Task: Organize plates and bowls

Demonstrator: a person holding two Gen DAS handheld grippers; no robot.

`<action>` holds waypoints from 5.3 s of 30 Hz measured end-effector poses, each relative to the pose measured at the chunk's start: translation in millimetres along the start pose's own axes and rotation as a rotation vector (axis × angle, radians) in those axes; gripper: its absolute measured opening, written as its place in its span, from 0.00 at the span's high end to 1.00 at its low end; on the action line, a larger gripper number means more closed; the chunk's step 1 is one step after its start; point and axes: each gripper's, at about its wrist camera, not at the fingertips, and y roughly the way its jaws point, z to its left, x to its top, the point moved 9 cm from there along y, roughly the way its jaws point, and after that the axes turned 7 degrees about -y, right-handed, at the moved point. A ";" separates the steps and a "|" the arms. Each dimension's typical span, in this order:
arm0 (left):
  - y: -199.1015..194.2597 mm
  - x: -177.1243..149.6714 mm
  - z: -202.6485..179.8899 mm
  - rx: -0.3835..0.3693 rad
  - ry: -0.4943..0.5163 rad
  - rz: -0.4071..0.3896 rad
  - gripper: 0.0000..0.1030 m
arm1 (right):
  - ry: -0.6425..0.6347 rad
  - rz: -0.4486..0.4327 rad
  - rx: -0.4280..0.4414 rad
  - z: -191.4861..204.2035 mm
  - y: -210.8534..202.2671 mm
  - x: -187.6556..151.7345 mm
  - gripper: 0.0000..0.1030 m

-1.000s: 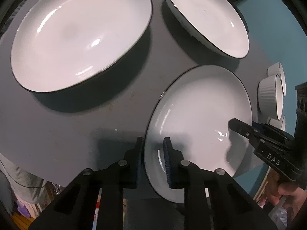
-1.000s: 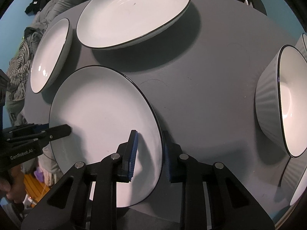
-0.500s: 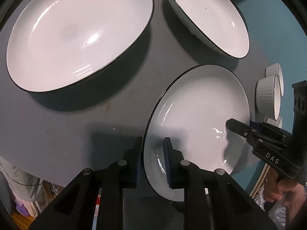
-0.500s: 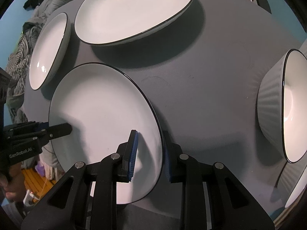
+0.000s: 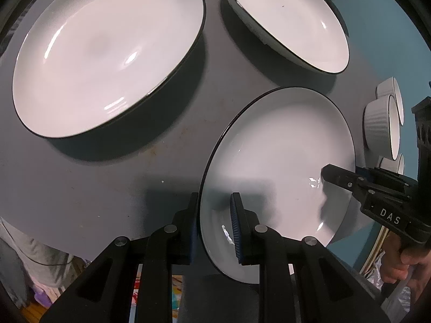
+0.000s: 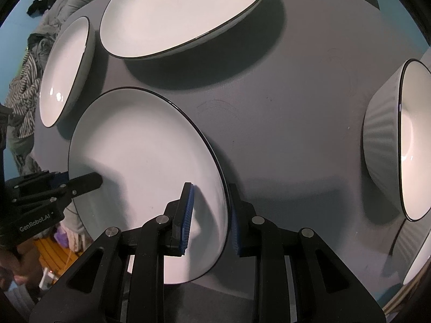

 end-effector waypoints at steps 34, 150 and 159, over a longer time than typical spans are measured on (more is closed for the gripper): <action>-52.7 99.8 -49.8 -0.025 0.000 -0.083 0.80 | 0.041 -0.088 0.009 -19.4 -62.8 56.3 0.80; -39.9 187.5 -48.6 0.140 0.057 -0.110 0.59 | 0.046 0.123 -0.159 -44.8 -49.3 158.4 0.53; -51.0 180.4 -37.6 0.137 0.029 -0.135 0.54 | -0.028 0.094 -0.229 -35.1 -55.2 155.1 0.47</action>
